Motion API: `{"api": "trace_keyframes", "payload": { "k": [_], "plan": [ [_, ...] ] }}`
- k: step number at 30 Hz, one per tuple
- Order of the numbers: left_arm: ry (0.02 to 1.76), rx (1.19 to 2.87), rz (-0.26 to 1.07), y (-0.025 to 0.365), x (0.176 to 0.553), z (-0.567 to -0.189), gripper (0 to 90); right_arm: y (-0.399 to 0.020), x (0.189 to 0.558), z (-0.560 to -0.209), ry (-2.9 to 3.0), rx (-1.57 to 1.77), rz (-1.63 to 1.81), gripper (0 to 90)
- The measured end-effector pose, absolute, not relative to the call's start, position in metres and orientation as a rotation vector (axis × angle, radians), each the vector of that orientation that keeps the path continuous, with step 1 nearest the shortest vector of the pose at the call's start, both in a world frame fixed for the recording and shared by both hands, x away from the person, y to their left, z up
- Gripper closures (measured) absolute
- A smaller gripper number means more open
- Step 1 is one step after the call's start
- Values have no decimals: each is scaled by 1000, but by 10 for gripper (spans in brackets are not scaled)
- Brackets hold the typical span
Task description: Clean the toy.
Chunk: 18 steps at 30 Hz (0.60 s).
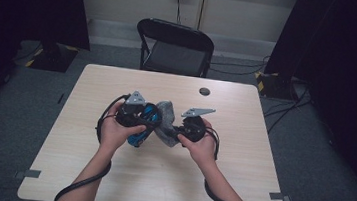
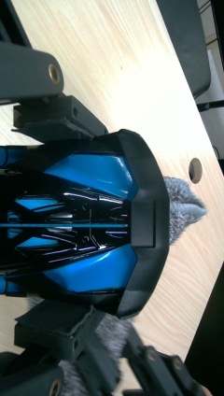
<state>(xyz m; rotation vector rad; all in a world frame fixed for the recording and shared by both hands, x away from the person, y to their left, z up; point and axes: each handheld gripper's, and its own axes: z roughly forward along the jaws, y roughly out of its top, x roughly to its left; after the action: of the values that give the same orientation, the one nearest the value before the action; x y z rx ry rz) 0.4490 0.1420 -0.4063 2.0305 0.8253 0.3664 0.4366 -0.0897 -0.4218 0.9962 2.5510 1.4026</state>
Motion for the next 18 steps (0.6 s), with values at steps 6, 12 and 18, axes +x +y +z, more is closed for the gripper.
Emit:
{"api": "trace_keyframes", "payload": {
  "k": [6,12,18],
  "plan": [
    [829,2044,349,138,453,-409,255,-91,436,-426,2568,981,1390,757],
    [820,2046,346,129,455,-407,255,-92,437,-430,2584,990,1371,757],
    [807,2060,355,122,458,-404,255,-91,435,-432,2611,963,1341,758]
  ]
}}
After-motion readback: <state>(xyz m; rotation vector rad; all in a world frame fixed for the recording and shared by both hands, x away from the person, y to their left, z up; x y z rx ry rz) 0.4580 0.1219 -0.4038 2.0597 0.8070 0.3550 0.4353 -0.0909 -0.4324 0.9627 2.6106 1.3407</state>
